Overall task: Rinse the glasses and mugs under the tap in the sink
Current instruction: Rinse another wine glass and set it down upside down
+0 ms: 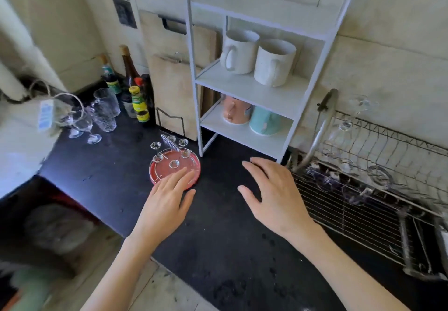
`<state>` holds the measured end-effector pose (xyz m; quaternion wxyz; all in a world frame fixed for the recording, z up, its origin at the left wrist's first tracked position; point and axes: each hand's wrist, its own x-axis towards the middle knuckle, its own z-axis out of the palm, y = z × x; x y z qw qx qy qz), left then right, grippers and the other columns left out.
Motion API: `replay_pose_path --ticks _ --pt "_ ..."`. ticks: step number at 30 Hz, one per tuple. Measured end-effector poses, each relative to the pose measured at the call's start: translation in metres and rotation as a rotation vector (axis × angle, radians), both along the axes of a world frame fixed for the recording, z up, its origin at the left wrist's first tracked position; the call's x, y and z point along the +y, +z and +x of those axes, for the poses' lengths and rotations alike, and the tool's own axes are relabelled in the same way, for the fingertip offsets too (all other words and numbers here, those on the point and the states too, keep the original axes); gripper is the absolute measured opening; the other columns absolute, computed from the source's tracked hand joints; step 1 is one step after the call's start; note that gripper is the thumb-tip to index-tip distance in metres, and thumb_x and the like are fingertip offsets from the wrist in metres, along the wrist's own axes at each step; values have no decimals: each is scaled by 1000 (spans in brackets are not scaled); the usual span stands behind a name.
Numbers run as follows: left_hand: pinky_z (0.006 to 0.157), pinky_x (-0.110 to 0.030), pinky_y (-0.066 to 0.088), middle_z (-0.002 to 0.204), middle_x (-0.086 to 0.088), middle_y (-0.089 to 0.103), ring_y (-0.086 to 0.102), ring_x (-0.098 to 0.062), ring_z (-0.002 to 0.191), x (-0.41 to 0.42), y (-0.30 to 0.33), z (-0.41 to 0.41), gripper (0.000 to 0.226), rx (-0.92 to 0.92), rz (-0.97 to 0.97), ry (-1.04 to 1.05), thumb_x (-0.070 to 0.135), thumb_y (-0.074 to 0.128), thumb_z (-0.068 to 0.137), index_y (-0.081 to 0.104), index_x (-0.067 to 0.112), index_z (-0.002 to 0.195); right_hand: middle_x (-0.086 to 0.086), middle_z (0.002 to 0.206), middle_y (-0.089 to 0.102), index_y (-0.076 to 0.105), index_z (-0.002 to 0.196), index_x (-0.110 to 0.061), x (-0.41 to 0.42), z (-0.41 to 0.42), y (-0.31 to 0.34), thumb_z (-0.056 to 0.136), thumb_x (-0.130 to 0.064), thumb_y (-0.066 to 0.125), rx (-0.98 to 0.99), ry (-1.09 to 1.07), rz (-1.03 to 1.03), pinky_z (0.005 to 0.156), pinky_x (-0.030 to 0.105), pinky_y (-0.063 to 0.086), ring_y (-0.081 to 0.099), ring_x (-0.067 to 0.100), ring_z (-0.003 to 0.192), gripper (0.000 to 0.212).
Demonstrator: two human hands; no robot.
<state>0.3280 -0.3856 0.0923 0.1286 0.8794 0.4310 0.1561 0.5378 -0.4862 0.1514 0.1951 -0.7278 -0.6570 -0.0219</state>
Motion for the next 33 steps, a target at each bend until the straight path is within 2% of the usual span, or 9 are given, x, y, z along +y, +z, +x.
replay_pose_path --ticks 7,10,13,17,20,28,33 --pt "100 -47 40 134 -3 54 51 -27 123 28 1 -153 50 134 -3 221 43 31 91 53 18 128 5 118 61 61 116 -13 84 -126 -28 84 -45 43 -20 228 -49 95 42 45 58 24 109 49" --pt "107 -45 31 139 -2 49 42 -25 131 47 -3 -229 56 171 -24 288 48 22 93 49 20 133 5 118 61 62 116 -13 123 -192 -38 84 -45 42 -24 280 -47 97 42 43 57 25 110 49" --pt "111 -45 22 142 -1 45 35 -24 136 73 -1 -300 55 209 -21 311 47 22 93 44 22 136 5 121 60 61 118 -14 159 -256 -46 85 -46 40 -16 300 -63 97 41 41 56 23 114 51" --pt "108 -49 30 140 -4 48 42 -27 131 104 7 -370 53 237 -20 362 45 22 94 45 20 135 5 121 60 60 119 -13 204 -321 -48 86 -45 39 23 337 -55 97 44 43 55 24 114 51" --pt "105 -51 35 139 -5 49 44 -28 129 124 3 -399 57 242 -54 378 48 14 96 47 19 134 5 119 61 61 117 -13 233 -351 -49 85 -45 39 31 346 -53 96 44 43 57 24 112 50" --pt "107 -50 27 139 -5 49 41 -28 131 206 -22 -414 67 267 -119 360 55 4 94 45 21 134 6 118 62 62 116 -12 323 -360 -79 85 -44 41 36 330 -86 96 45 44 58 25 112 49" --pt "113 -42 12 149 0 35 25 -23 140 277 -43 -406 71 258 -164 352 60 4 87 36 25 140 10 115 63 62 114 -7 405 -347 -116 81 -30 62 91 272 -95 87 44 47 60 31 106 40"
